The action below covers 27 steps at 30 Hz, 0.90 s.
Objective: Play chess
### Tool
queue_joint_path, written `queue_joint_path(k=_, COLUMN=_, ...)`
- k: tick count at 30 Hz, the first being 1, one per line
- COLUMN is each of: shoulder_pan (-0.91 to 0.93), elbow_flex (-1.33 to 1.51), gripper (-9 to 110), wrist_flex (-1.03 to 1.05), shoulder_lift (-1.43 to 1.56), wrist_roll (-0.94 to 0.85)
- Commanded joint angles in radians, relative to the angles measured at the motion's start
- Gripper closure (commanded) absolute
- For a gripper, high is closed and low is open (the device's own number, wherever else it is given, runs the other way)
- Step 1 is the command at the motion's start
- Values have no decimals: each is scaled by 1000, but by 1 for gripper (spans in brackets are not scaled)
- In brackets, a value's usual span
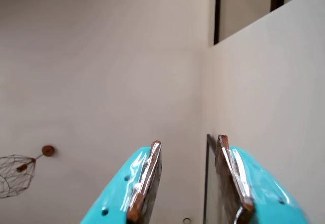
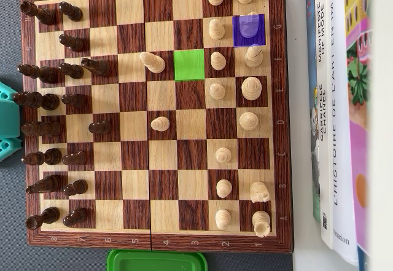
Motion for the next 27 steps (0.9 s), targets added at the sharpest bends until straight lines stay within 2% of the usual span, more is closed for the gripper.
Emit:
queue_joint_path(k=1, shoulder_pan=-6, elbow_flex=20, gripper=86, wrist_flex=-2, shoulder_lift=-11, wrist_roll=-3)
queue_joint_path(k=27, shoulder_pan=3, elbow_flex=20, gripper=86, wrist_flex=-2, shoulder_lift=-11, wrist_roll=-5)
